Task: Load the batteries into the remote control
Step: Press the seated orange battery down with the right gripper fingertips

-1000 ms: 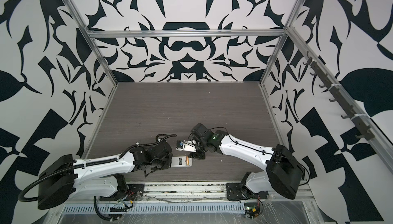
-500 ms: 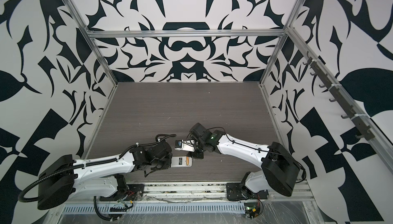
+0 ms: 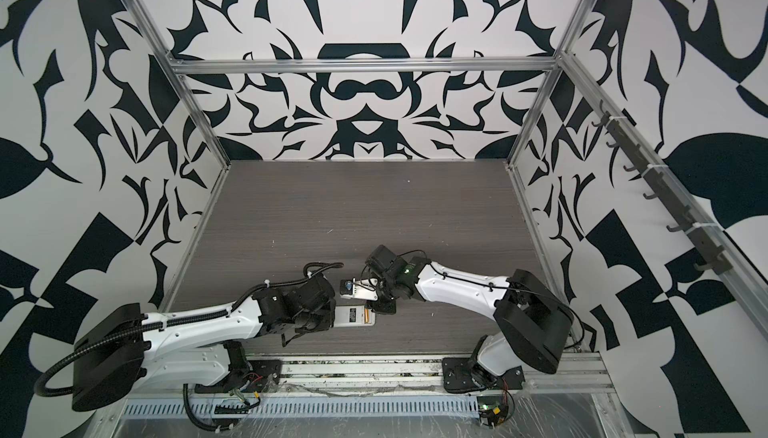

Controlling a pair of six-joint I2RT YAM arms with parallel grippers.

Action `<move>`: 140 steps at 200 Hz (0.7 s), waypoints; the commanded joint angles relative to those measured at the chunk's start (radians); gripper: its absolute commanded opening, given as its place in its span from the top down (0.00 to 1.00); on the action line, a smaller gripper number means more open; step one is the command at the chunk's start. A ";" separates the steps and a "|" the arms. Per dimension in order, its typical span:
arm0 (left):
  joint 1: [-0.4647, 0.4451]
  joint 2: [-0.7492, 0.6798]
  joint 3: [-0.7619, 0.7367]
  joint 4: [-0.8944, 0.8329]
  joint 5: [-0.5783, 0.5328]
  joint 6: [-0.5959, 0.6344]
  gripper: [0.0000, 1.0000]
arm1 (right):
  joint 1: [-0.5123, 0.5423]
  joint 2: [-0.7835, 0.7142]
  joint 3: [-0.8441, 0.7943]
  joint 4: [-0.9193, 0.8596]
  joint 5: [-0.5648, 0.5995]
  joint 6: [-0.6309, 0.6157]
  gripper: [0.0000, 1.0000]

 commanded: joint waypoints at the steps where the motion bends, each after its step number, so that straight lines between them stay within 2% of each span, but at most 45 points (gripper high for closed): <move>1: 0.004 0.008 -0.034 -0.038 0.004 -0.004 0.91 | 0.010 0.004 0.001 0.006 0.011 -0.007 0.70; 66: 0.003 0.005 -0.046 -0.024 0.013 -0.014 0.91 | 0.015 0.032 0.010 0.011 0.030 -0.015 0.76; 140: 0.003 0.001 -0.057 -0.013 0.022 -0.021 0.91 | 0.031 0.060 0.018 0.031 0.042 -0.014 0.77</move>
